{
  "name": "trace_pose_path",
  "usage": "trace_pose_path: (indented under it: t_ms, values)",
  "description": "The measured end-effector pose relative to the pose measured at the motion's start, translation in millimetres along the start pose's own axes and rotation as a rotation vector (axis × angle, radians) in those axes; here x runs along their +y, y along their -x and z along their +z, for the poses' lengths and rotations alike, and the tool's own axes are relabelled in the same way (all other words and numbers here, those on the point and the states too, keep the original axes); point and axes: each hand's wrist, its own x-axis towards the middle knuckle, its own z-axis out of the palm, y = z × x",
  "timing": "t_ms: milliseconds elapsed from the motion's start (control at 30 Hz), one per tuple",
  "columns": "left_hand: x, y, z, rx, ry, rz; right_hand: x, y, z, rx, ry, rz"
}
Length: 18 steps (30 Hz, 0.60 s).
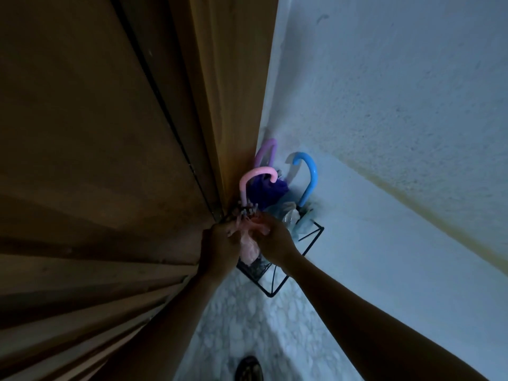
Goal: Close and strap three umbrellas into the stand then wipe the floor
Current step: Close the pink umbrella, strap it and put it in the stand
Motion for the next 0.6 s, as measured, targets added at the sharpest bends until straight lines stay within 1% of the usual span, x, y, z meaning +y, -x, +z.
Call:
trace_pose_path:
  t_ms: [167, 333, 400, 467, 500, 600]
  values:
    - [8.9, 1.5, -3.3, -0.015, 0.051, -0.033, -13.5, 15.7, 0.7, 0.073, -0.01, 0.048]
    - [26.3, 18.5, -25.1, 0.043, 0.017, -0.014, -37.0, 49.7, -15.7, -0.023, -0.023, -0.002]
    - [39.8, 33.1, -39.3, 0.09, -0.03, 0.021, -46.1, 69.4, -26.0, -0.039, 0.008, 0.02]
    - [52.1, 50.8, -54.3, 0.086, -0.077, 0.031, -55.3, 94.5, -37.3, -0.043, 0.031, 0.042]
    - [61.6, 61.7, -62.7, 0.066, -0.09, 0.01, -58.2, 107.7, -43.1, -0.045, 0.038, 0.049]
    - [101.5, 104.1, -90.0, -0.003, 0.015, -0.096, -69.8, 160.0, -62.4, -0.02, 0.045, 0.017]
